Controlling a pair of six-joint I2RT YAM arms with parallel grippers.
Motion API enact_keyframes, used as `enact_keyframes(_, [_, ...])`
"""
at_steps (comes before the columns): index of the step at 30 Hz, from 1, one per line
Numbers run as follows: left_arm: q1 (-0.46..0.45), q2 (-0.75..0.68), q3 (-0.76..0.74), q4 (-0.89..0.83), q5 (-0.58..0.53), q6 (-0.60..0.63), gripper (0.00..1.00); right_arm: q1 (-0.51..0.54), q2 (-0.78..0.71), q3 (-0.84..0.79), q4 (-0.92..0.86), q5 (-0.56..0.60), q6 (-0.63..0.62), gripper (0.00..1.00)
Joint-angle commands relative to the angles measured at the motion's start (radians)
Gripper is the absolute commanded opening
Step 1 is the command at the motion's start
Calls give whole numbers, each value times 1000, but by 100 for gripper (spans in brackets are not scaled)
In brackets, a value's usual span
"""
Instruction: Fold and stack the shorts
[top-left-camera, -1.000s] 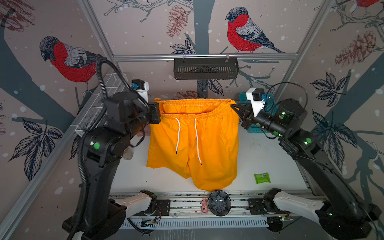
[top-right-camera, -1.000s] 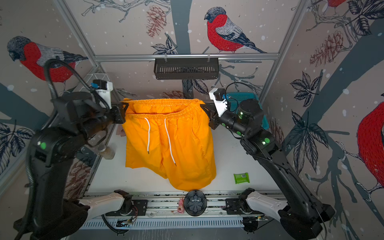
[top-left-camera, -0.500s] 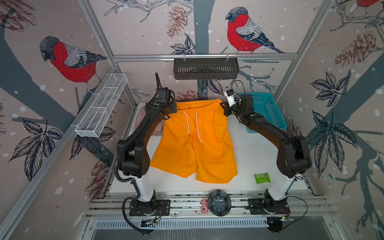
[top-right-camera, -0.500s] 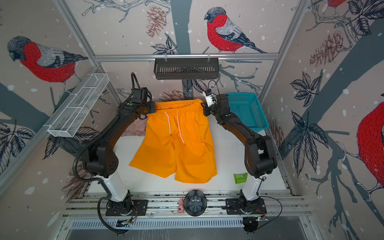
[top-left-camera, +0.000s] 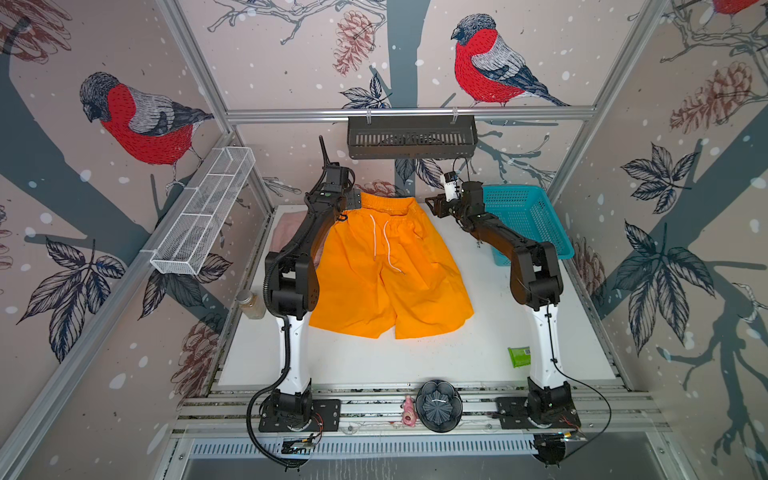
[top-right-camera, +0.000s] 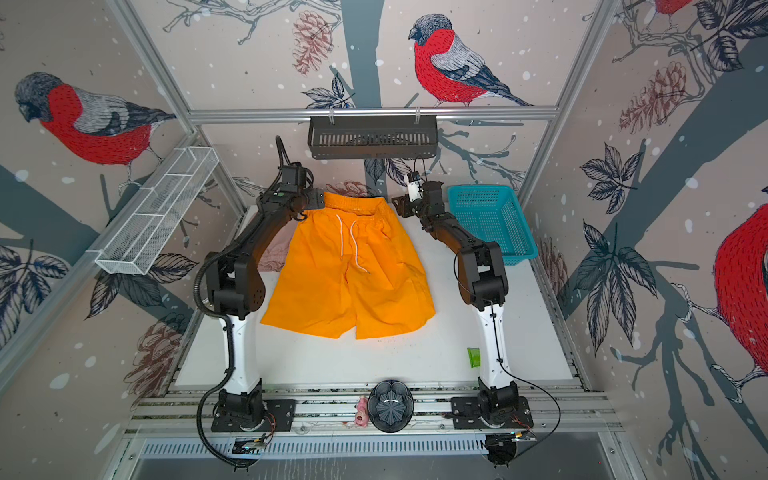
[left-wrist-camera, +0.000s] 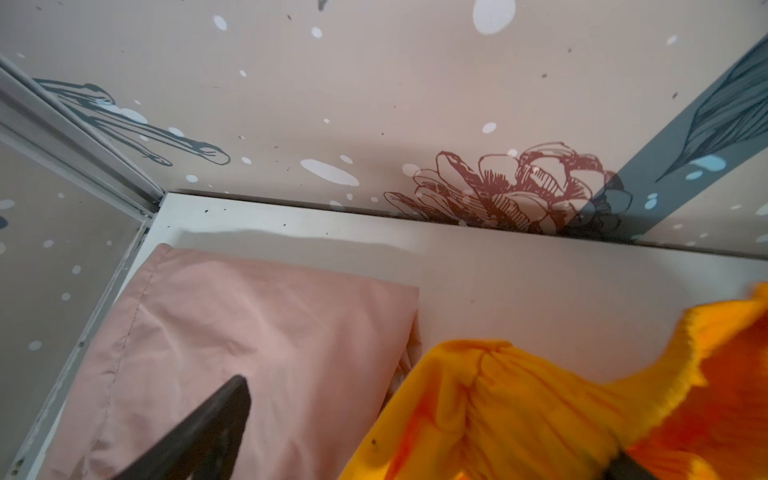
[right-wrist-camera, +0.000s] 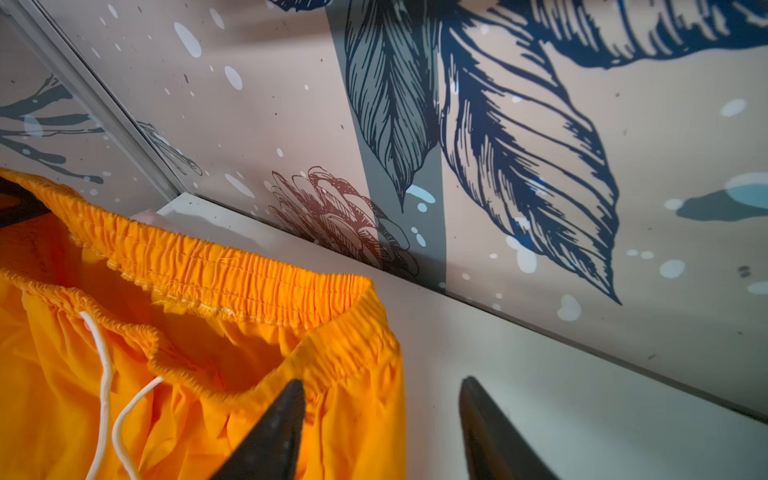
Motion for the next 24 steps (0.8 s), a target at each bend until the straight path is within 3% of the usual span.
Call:
enact_keyframes(1, [-1, -64, 9, -115, -26, -37, 97, -1, -88, -39, -88, 25, 24, 68])
enact_keyframes(3, [-2, -125, -39, -200, -16, -93, 97, 4, -183, -107, -200, 52, 31, 70])
enact_keyframes(5, [-2, -228, -185, -223, 9, -130, 97, 16, -316, -251, -296, 92, 51, 70])
enact_keyframes(8, [-1, -383, -401, -137, 30, -111, 98, 48, -530, -544, -296, 142, 88, 73])
enact_keyframes(11, [-1, -495, -510, -105, 49, -128, 98, 82, -671, -747, -325, 180, 117, 73])
enact_keyframes(15, [-11, -627, -642, -77, 266, -175, 98, 135, -756, -900, -411, 288, 165, 75])
enact_keyframes(18, [-95, -738, -839, 7, 385, -212, 98, 150, -816, -980, -437, 340, 200, 77])
enact_keyframes(24, [-308, -840, -1149, 50, 386, -261, 97, 140, -820, -1039, -451, 361, 200, 78])
